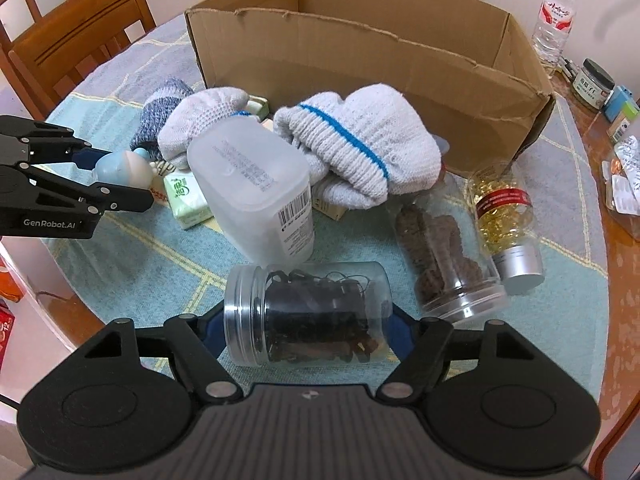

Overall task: Organize objects
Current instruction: 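Carry toy and hair-tie jar into cardboard box and open both grippers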

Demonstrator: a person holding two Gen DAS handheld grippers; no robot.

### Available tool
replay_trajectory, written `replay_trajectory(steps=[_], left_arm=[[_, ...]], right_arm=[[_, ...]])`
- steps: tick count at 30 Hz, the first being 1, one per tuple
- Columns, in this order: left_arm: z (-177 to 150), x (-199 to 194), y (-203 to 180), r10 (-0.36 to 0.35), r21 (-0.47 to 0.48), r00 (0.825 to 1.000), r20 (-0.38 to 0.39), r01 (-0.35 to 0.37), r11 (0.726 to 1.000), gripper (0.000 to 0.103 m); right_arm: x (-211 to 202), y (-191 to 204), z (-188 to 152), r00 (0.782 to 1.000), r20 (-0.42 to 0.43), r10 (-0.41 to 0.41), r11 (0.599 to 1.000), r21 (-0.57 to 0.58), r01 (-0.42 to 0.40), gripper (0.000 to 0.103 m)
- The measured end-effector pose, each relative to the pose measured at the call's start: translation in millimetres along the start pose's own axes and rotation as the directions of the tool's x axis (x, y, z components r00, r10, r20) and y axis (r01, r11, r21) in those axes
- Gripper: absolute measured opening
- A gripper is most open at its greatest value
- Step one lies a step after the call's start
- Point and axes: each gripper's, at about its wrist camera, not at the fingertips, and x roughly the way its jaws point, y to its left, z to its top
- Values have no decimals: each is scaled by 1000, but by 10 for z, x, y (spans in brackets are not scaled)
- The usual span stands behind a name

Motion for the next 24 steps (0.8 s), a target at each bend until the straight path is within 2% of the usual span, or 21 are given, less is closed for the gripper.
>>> replay_trajectory(steps=[5, 12, 19, 24], left_arm=[[83, -161, -8, -10, -3, 1000, -7, 10, 1000, 45], [344, -532, -71, -28, 31, 1000, 3, 28, 999, 45], [723, -842, -160, -58, 73, 997, 59, 54, 996, 45], [1053, -897, -236, -60, 95, 992, 110, 49, 994, 45]], right_arm=[[-111, -71, 71, 1000, -13, -2, 1000, 11, 2, 79], [-503, -239, 191, 1000, 4, 13, 1000, 13, -13, 79], [-888, -417, 409, 998, 50, 37, 999, 10, -38, 79], [-1023, -472, 618, 993, 103, 49, 999, -7, -48, 79]])
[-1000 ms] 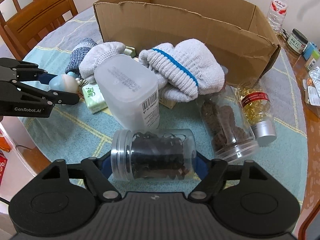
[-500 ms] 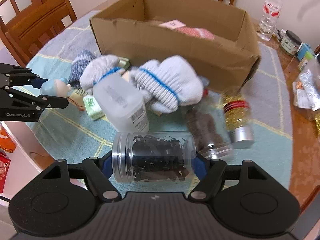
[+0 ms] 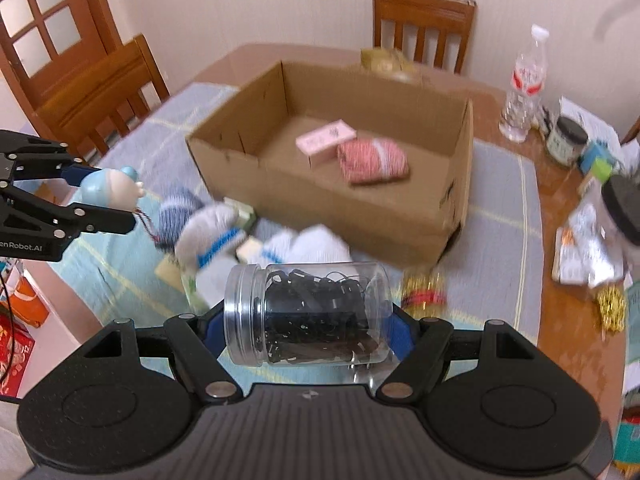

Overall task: Organize objects
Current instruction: 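Carry toy and hair-tie jar into cardboard box and open both grippers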

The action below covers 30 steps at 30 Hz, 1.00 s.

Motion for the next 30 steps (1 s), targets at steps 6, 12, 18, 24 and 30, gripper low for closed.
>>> replay_trajectory(steps=[6, 12, 18, 24, 30], left_arm=[[439, 93, 15, 23, 38, 998, 64, -26, 999, 45], [734, 349, 163, 43, 0, 996, 75, -43, 999, 45], [809, 654, 233, 54, -35, 998, 37, -52, 998, 45], [815, 815, 258, 75, -62, 997, 21, -74, 995, 63], [836, 791, 259, 133, -71, 990, 42, -130, 989, 94]], right_arm=[[-41, -77, 359, 996, 90, -12, 1000, 0, 12, 79], [37, -237, 728, 990, 139, -26, 1000, 4, 26, 79], [239, -407, 937, 992, 126, -28, 999, 38, 23, 79], [468, -500, 1016, 996, 87, -29, 998, 58, 24, 80], [474, -523, 1043, 993, 113, -27, 998, 65, 20, 103]])
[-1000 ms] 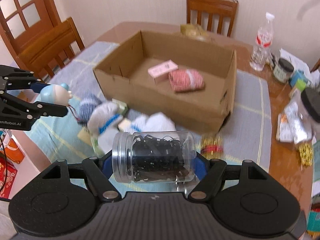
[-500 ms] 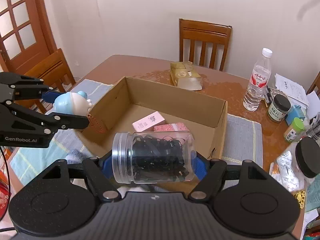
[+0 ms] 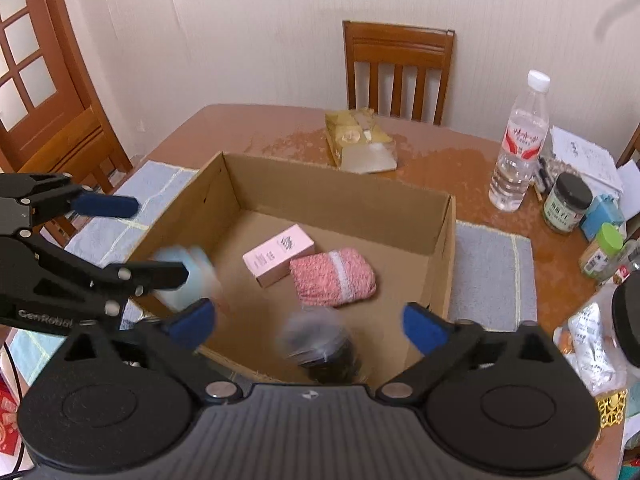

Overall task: Organize objects
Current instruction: 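Carry toy and hair-tie jar into cardboard box and open both grippers, then move left gripper to green cotton swab box while right approaches brown-food jar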

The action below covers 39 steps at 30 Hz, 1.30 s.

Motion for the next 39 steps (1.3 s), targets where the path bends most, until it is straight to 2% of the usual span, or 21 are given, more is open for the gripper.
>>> replay_trajectory(steps=[9, 15, 22, 24, 34, 39], left_arm=[[-26, -153, -40, 18, -25, 1000, -4, -18, 1000, 97], [-248, -253, -134, 25, -44, 1000, -8, -26, 999, 98], [-628, -310, -302, 38, -50, 999, -21, -39, 998, 99], [-741, -318, -357, 57, -53, 998, -30, -58, 997, 99], [-1101, -246, -541, 52, -93, 996, -77, -59, 994, 99], [-1213, -202, -583, 59, -119, 994, -93, -70, 990, 99]], right_arm=[[-43, -10, -21, 1000, -18, -2, 1000, -23, 2, 103], [-132, -9, -128, 1000, -23, 10, 1000, -3, -10, 103], [-216, -15, -525, 1000, -19, -18, 999, 43, 19, 103], [-267, -23, -654, 1000, -4, 1, 998, 55, -1, 103], [-416, -1, -1213, 995, -26, -95, 992, 77, 97, 103], [-457, 19, -1381, 991, -29, -130, 988, 75, 132, 103]])
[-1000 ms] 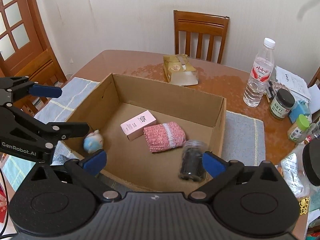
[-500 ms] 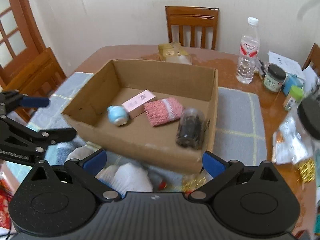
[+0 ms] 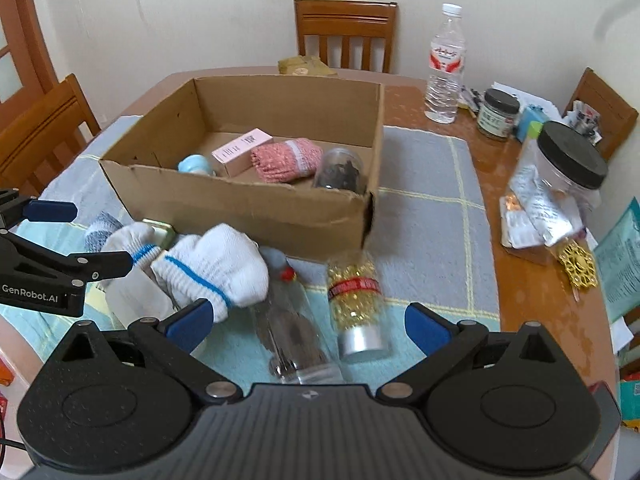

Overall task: Organize objects
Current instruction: 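Move left gripper to green cotton swab box while right approaches brown-food jar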

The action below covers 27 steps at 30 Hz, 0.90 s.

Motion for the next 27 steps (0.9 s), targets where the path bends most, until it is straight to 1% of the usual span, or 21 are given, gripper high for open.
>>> replay_trajectory(steps=[7, 17, 27], left_arm=[[-102, 34, -4, 7, -14, 1000, -20, -8, 1000, 99], [-323, -97, 68, -23, -34, 1000, -13, 23, 999, 102], [-636, -209, 132, -42, -34, 997, -65, 40, 999, 102]], right_arm=[[-25, -36, -133, 1000, -20, 0, 999, 33, 0, 103], [-52, -89, -173, 1000, -22, -4, 997, 79, 6, 103], [-33, -51, -204, 999, -35, -8, 997, 75, 11, 103]])
